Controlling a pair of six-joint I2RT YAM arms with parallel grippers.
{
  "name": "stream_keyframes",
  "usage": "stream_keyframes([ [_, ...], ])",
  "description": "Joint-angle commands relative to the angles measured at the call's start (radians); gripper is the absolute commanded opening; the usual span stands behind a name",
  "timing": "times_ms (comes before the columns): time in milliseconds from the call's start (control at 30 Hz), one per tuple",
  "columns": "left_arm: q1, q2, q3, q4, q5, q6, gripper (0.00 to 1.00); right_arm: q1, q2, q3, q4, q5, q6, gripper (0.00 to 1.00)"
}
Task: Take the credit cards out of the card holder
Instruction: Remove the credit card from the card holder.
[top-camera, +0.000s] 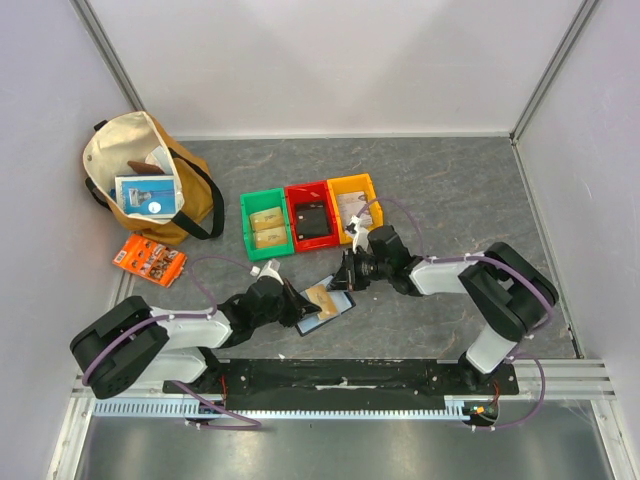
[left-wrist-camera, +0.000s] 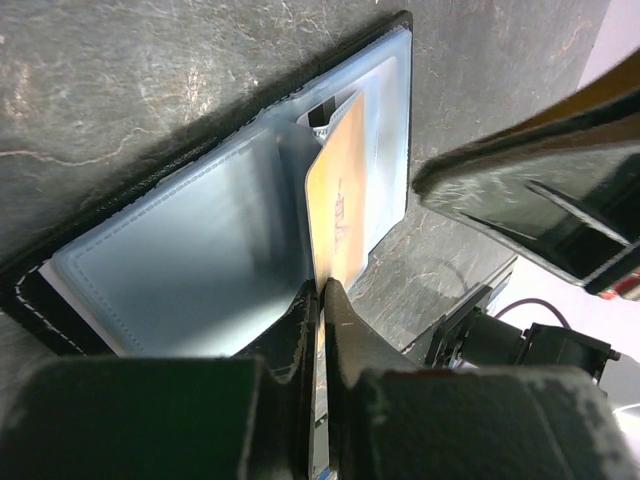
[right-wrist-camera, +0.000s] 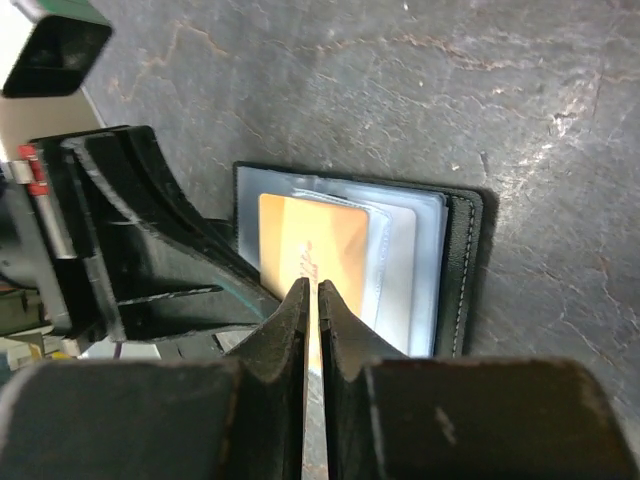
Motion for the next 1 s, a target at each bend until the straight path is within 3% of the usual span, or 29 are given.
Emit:
stream_keyframes([
  [0, 0.005, 0.009, -0.003, -0.013, -0.013, 0.045, 0.08, 0.009, 0.085, 0.016, 0.062, -0.014, 0.033, 0.13],
  [400, 0.008, -0.037, -0.111, 0.106, -0.027, -0.035, 0.20, -0.017, 0.145, -0.038, -0.021, 0.052, -0.010, 0.10],
  [900, 0.010, 0.041, -0.109, 0.238, 0.011, -0.017, 0.23, -0.031, 0.152, -0.044, -0.035, 0.052, -0.025, 0.09],
  [967, 0.011, 0.050, -0.111, 0.251, 0.016, -0.021, 0.17, -0.034, 0.150, -0.044, -0.036, 0.052, -0.025, 0.09],
])
